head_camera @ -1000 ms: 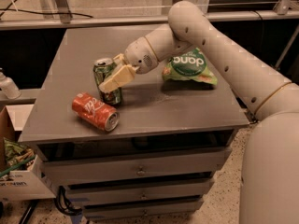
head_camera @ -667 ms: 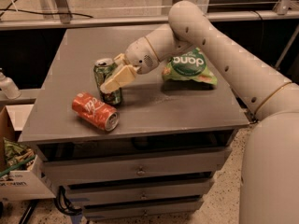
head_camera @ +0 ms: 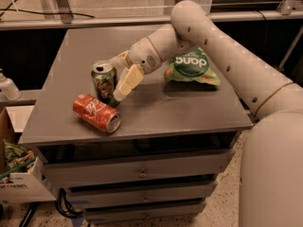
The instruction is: Move green can near coke can
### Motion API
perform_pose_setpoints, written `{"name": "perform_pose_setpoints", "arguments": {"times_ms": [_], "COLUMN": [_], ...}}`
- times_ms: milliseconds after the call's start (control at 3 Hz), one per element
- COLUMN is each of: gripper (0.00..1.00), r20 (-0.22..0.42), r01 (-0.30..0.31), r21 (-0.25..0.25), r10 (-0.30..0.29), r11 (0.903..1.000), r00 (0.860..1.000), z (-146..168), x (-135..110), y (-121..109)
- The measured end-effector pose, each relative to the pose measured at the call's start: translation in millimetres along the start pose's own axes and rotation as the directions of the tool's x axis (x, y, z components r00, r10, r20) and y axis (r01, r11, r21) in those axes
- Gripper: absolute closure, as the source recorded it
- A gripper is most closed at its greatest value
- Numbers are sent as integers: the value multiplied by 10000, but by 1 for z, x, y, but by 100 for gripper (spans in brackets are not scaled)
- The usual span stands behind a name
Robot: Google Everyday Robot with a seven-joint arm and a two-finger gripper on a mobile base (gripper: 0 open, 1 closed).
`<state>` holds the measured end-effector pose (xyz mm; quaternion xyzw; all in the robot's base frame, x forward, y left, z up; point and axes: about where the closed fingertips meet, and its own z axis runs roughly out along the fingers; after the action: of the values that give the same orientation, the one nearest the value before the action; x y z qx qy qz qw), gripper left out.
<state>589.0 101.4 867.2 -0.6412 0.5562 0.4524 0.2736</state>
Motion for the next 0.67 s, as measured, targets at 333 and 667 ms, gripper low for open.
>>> {"name": "perform_pose_setpoints", "arguments": {"times_ms": [333, 667], "gripper": [0, 0], "r20": [-135, -127], "r01": [44, 258], "r21": [-177, -163], "r10": [-47, -261], "r11": [9998, 9995], "r00": [9999, 9996], "z": [-6, -27], "x": [0, 0], "y": [-2, -4]}}
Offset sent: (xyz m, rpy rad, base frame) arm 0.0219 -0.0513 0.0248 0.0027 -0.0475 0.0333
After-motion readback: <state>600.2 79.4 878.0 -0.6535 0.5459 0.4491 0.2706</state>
